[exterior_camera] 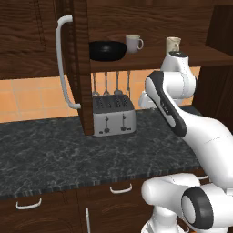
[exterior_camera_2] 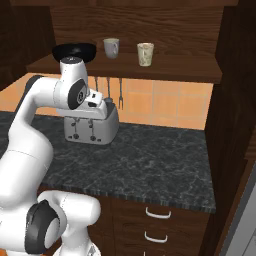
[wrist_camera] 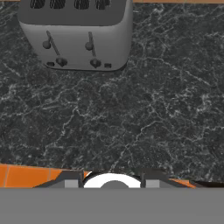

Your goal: Gather all objects into one cabinet and sort the glasses and bowls to opposite sides.

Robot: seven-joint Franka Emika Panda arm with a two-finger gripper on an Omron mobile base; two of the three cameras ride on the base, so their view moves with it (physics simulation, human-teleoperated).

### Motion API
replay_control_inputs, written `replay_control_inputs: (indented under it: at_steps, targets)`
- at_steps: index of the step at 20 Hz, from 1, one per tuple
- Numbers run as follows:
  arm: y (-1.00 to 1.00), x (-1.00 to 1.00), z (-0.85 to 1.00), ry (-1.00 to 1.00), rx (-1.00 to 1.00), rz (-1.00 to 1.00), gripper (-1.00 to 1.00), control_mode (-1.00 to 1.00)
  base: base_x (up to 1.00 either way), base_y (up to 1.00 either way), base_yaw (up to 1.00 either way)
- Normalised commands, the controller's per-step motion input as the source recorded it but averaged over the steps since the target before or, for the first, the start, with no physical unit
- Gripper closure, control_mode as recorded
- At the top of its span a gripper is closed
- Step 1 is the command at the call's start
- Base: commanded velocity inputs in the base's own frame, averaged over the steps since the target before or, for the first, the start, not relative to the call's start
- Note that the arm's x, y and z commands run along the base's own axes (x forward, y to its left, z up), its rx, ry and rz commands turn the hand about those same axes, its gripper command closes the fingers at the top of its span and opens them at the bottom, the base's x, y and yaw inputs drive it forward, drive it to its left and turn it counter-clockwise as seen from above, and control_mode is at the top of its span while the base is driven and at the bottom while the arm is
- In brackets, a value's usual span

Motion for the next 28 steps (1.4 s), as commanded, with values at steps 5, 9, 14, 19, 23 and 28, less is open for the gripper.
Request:
replay_control_inputs:
  at_steps: [5,9,14,19,23,28]
  targets:
    - [0.00,0.00,0.00,0.00,0.00,0.00,-1.00,1.00,0.00,0.00,0.00]
    - [0.00,0.00,0.00,0.00,0.00,0.00,-1.00,1.00,0.00,0.00,0.00]
    - [0.00,0.00,0.00,0.00,0.00,0.00,-1.00,1.00,0.00,0.00,0.00]
    - [0.00,0.00,0.00,0.00,0.00,0.00,-1.00,1.00,-0.69,0.17,0.00]
    - [0.00,0.00,0.00,0.00,0.00,0.00,-1.00,1.00,-1.00,0.14,0.00]
    - [0.00,0.00,0.00,0.00,0.00,0.00,-1.00,1.00,-0.73,0.40,0.00]
